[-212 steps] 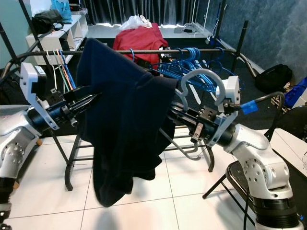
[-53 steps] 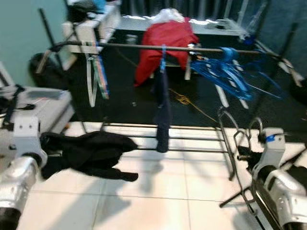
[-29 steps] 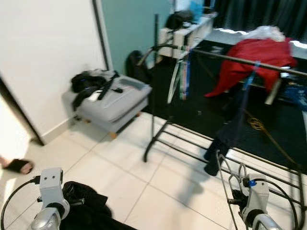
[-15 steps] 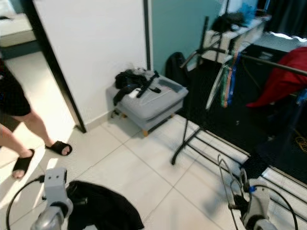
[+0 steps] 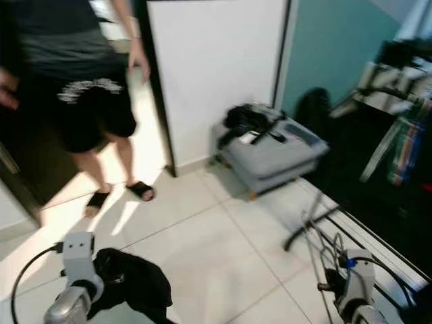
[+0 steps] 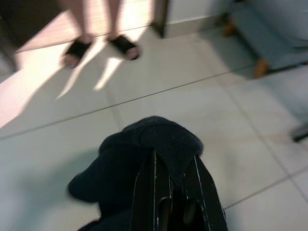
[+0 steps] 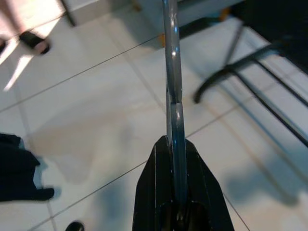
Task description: Hang hanger
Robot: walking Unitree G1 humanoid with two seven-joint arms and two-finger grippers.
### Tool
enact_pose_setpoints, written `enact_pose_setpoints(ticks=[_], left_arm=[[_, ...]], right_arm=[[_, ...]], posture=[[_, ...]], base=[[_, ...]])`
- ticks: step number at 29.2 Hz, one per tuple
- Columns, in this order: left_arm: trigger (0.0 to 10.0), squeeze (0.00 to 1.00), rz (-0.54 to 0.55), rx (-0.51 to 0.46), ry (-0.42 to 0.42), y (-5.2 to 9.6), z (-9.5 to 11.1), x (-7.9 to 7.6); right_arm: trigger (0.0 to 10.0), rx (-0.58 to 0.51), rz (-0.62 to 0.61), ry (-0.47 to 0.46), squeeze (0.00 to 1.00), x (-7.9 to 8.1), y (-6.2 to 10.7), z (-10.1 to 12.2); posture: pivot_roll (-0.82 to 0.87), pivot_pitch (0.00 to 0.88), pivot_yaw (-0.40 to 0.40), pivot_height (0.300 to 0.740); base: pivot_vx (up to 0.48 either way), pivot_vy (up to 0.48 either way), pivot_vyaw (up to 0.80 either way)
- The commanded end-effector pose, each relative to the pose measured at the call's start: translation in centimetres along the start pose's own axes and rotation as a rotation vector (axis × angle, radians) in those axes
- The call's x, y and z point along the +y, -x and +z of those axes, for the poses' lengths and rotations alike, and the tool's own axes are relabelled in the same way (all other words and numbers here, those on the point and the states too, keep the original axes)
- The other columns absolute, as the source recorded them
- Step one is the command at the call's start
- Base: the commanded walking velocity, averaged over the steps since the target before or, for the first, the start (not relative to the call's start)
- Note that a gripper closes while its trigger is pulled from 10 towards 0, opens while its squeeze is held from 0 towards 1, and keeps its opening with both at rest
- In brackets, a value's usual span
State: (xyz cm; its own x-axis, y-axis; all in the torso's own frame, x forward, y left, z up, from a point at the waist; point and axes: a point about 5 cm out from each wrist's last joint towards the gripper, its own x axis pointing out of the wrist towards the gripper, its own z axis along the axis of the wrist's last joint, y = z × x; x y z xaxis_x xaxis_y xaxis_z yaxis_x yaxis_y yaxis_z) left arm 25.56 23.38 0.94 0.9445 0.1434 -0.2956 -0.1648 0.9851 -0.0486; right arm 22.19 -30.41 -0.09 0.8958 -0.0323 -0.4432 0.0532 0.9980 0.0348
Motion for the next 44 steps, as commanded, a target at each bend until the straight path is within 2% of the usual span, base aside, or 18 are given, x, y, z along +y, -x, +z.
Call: enact_pose_setpoints(ticks=[1,7,9,13,18,20,23,35,39,43,44], left_arm=[[10.0,0.0,0.01,0.002,0.004,0.0,-0.1,0.3],[10.0,0.0,0.006,0.004,0.006,0.0,-0.2,0.3],[10.0,0.0,-0.003,-0.017,-0.026,0.0,0.0,0.2],[10.0,0.0,0.0,-0.026,-0.034,0.0,0.1,0.1],[10.0,0.0,0.014,-0.045,-0.025,-0.2,0.4,0.2],[10.0,0.0,0.026,-0.06,0.028,-0.2,0.6,0.5],[10.0,0.0,0.033,-0.075,0.054,-0.3,0.8,0.6],[10.0,0.0,0.008,-0.101,0.042,-0.4,1.5,0.3],[10.0,0.0,-0.059,-0.151,0.057,-0.7,2.6,-0.5],[10.0,0.0,-0.059,-0.174,0.045,-0.9,3.3,-0.6],[10.0,0.0,-0.068,-0.179,0.046,-1.0,3.5,-0.7]], right_arm=[[10.0,0.003,-0.001,0.007,0.0,-0.1,0.2,-0.3],[10.0,0.002,-0.003,0.007,0.0,-0.1,0.2,-0.3],[10.0,0.002,-0.003,0.008,0.0,-0.2,0.1,-0.3],[10.0,-0.001,-0.004,0.007,0.0,-0.2,0.1,-0.3],[10.0,-0.009,-0.01,0.001,0.0,-0.2,0.0,-0.1],[10.0,-0.013,-0.011,-0.002,0.0,-0.2,-0.1,0.0],[10.0,-0.017,-0.01,-0.004,0.0,-0.2,-0.1,0.1],[10.0,-0.034,-0.002,-0.017,0.0,-0.1,-0.3,0.4],[10.0,-0.063,0.023,-0.017,0.0,0.1,-0.5,1.0],[10.0,-0.102,0.045,-0.011,0.0,0.3,-0.9,2.1],[10.0,-0.136,0.068,-0.001,0.0,0.4,-1.1,3.0]], posture=[[0.01,0.04,-0.045,0.74],[0.01,0.045,-0.042,0.74],[0.01,0.049,-0.043,0.74],[0.01,0.062,-0.042,0.74],[0.01,0.078,-0.04,0.74],[0.01,0.068,-0.036,0.74],[0.01,0.073,-0.037,0.74],[0.01,0.089,-0.026,0.74],[0.01,0.086,-0.029,0.74],[0.01,0.086,-0.027,0.74],[0.01,0.085,-0.028,0.74]], base=[[0.0,0.0,0.78],[0.0,0.0,0.78],[0.0,0.0,0.78],[0.0,0.0,0.78],[0.0,0.0,0.78],[0.0,0.0,0.78],[0.0,0.0,0.78],[0.0,0.0,0.78],[0.0,0.0,0.78],[0.0,0.0,0.78],[0.0,0.0,0.78]])
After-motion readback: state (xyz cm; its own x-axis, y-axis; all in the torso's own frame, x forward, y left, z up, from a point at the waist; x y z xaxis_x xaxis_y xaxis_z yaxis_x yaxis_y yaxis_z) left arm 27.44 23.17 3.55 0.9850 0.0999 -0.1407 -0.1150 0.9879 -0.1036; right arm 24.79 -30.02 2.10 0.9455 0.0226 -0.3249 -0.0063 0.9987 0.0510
